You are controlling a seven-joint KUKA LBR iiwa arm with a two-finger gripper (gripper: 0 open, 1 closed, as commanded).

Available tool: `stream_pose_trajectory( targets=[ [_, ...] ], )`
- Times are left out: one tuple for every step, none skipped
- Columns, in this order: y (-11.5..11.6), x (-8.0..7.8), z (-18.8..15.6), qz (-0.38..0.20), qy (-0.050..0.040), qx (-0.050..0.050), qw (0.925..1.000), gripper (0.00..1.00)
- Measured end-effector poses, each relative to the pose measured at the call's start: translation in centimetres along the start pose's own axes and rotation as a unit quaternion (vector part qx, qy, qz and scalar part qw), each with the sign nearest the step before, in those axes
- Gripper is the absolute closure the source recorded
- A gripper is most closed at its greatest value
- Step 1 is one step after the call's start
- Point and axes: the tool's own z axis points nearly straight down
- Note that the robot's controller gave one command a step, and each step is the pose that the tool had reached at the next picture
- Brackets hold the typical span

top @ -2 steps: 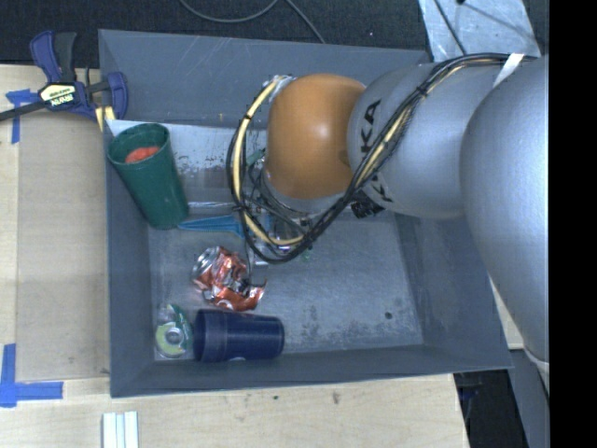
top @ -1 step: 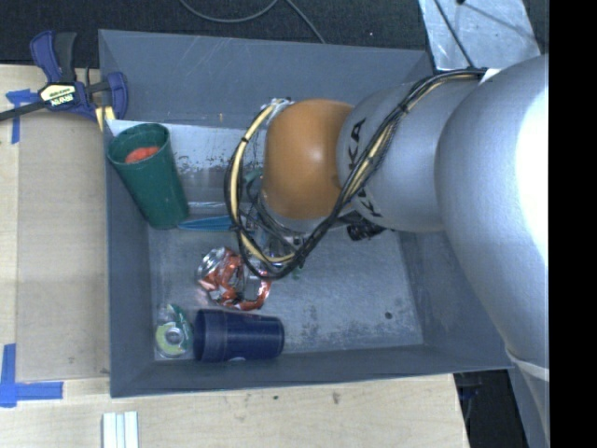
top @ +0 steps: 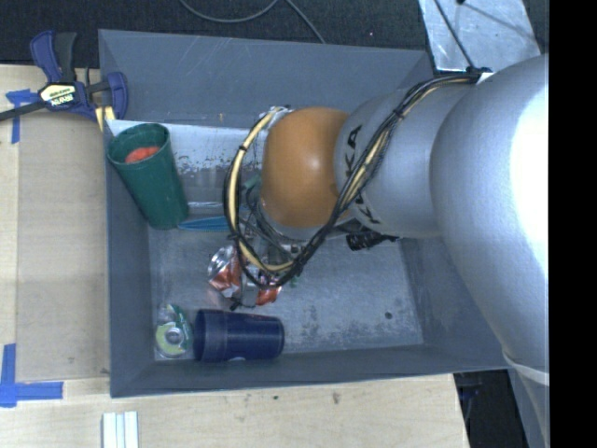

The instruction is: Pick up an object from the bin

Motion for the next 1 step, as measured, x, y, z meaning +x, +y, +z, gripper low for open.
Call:
stream_pose_trajectory(
  targets=[
    [-1.07,0.73,-1.16,0.036,-0.0033,-0.001,0.9993,0.0]
  ],
)
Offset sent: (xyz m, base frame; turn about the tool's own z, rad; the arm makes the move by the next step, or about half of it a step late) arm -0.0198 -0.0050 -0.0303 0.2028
